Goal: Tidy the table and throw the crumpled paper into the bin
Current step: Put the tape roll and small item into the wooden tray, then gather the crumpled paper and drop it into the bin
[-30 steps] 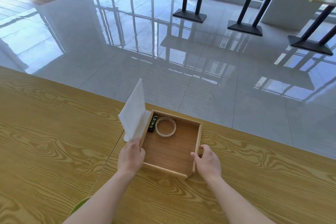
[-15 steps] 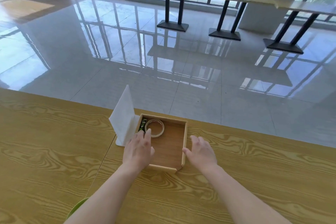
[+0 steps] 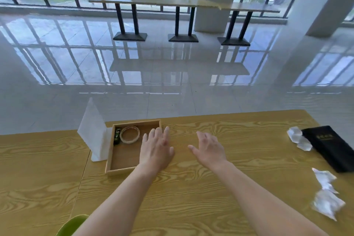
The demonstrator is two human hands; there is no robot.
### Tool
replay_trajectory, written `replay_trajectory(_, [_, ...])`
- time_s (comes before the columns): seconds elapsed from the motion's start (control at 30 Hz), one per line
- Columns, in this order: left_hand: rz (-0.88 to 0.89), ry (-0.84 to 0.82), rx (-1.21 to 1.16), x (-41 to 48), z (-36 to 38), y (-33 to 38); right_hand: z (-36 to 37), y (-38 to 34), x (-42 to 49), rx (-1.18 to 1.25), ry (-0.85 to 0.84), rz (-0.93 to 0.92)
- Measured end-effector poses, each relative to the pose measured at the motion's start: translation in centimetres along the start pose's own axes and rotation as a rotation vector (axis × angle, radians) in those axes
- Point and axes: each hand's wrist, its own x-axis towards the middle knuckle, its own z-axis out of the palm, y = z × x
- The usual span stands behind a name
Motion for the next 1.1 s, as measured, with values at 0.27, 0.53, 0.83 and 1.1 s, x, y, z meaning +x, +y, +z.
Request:
replay_trajectory(0.27, [0.158,-0.008,-0.048,-1.4,0.3,8.5,-3.6,6.8,-5.5,0.044,0.083,0.131])
replay_trajectory(0.53, [0.226,-0.011,-0.082,-2.5,1.6,19.1,-5.8,17.3,-9.8,0.096,0.099,0.209])
replay_trajectory(0.83, [0.252,-0.099,-0.185,-4.9,6.0,32.1,-7.5,31.5,-14.5,0.186,0.13,0.282])
replay_trajectory(1.1, [0.38,-0.226,-0.207,-4.4,9.6,40.6,-6.8,40.7,-17.8,0.197,0.098,0.423])
